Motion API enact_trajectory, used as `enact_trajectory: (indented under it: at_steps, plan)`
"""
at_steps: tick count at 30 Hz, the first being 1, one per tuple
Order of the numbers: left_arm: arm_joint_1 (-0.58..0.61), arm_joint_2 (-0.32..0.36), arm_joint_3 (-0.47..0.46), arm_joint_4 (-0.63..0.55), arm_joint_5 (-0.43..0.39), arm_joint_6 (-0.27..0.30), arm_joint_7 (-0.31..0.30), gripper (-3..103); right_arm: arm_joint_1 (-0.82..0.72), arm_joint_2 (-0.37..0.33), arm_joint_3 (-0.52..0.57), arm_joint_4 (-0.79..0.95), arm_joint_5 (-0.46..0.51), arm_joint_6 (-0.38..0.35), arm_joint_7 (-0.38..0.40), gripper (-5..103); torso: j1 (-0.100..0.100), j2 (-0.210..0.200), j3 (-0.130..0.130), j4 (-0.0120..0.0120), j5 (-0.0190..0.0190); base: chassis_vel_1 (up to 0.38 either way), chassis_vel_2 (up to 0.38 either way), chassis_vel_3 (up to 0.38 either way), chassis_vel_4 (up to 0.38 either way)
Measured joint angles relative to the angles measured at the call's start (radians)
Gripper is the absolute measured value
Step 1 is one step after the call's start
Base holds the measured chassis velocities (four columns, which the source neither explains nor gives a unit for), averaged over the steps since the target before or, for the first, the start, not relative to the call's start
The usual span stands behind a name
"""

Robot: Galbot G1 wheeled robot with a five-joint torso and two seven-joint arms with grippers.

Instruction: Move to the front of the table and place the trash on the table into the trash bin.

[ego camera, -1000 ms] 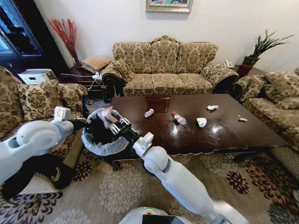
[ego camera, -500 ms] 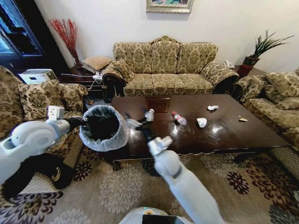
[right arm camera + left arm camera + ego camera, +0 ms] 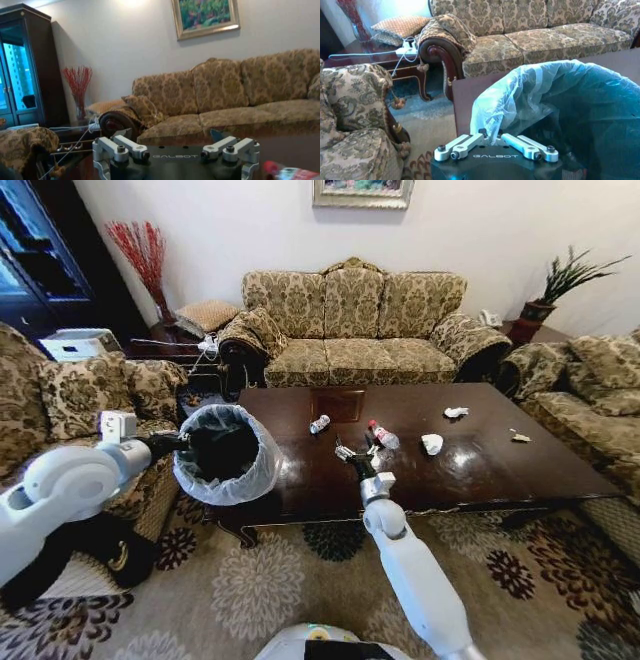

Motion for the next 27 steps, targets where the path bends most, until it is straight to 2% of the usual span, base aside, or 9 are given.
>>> enact_trajectory:
  at_steps: [4, 9, 12, 19, 23, 27]
  plan:
    - [-0.002, -0.002, -0.002, -0.005, -0.008, -0.001, -0.001, 0, 0.033, 0.022, -0.007, -0.033, 0.009, -0.030, 0.011, 100, 0.000, 0.000, 0.000, 0.0000, 0.0003, -0.197, 0.224, 0.219, -0.186]
    - [0.000, -0.012, 0.000, -0.012, -0.009, -0.002, 0.000, 0, 0.056, 0.027, -0.016, -0.078, 0.104, -0.063, -0.039, 100, 0.001, 0.000, 0.000, -0.0002, 0.0005, -0.264, 0.241, 0.240, -0.261]
    - [0.000, -0.013, 0.001, -0.016, -0.010, -0.003, 0.004, 0, 0.068, 0.043, -0.016, -0.130, 0.112, -0.092, -0.049, 100, 0.002, -0.001, 0.001, -0.0006, 0.0003, -0.217, 0.210, 0.186, -0.218]
    - [0.000, -0.008, 0.006, -0.017, -0.014, -0.006, 0.010, 0, 0.169, 0.123, 0.002, -0.301, 0.040, -0.112, -0.068, 100, 0.000, -0.001, 0.000, -0.0003, -0.0001, -0.054, 0.058, 0.030, -0.021]
    - [-0.001, -0.004, 0.006, -0.033, -0.025, -0.006, 0.010, 0, 0.191, 0.134, -0.008, -0.337, 0.019, -0.110, -0.083, 100, -0.001, 0.000, -0.001, 0.0003, 0.0001, 0.034, -0.012, -0.025, 0.034]
    - [-0.006, 0.007, 0.010, -0.061, -0.040, -0.007, 0.006, 0, 0.215, 0.158, -0.030, -0.423, -0.018, -0.072, -0.099, 100, 0.000, 0.000, 0.000, 0.0000, 0.0001, 0.043, -0.011, -0.016, 0.028]
